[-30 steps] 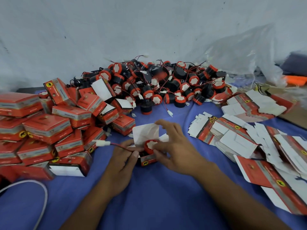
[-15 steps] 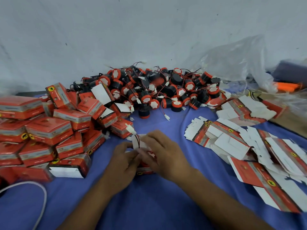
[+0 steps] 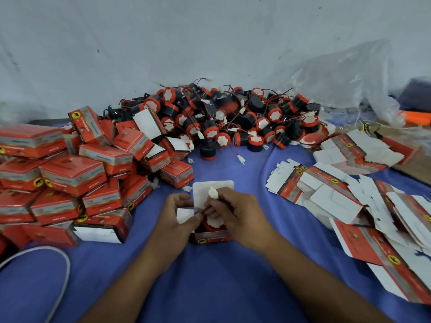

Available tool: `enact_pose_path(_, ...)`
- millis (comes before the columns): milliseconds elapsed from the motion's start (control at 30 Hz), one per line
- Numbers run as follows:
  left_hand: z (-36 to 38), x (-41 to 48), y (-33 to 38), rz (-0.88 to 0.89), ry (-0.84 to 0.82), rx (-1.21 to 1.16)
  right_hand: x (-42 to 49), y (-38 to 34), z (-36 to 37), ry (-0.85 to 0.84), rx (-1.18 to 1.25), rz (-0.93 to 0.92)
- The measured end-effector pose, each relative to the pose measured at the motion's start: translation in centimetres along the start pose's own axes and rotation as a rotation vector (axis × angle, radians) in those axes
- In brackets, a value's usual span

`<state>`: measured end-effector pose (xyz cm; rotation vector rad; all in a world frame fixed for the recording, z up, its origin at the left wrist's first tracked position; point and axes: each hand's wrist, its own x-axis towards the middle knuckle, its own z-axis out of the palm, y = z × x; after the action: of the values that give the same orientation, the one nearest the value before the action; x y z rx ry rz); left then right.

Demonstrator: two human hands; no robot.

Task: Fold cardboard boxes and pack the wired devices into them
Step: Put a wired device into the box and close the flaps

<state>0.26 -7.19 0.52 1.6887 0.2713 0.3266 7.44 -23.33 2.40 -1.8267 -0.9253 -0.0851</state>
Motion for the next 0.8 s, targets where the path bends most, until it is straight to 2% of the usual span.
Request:
enact_pose_path(133,0.6,0.2,0.2,-0.091,0.064,-0.073,0.0,-0.1,-0.2,-0.048,-0.156,-0.219)
enact_pose_path(233,1.1,0.3,0.2,-0.126,0.121,-0.088,-0.1,-0.4,-0.1,-0.029,-0.197,-0.294)
enact_pose_path(367,1.5,0.4,0.3,-0.178,0.199,-0.099,-0.4,-0.3,-0.1,0.013,-0.227,-0.233)
enact_pose_path(500,1.7,0.2,0.3,-0.173,0.25,-0.118,-0.5,-0.9,0.7,-0.05,-0.436,-0.334)
enact_pose_path(800,0.9,-0.9,0.3,-0.057,0.174,-0.226,-0.7,-0.9,0.0,-0.068,-0.499,-0.21)
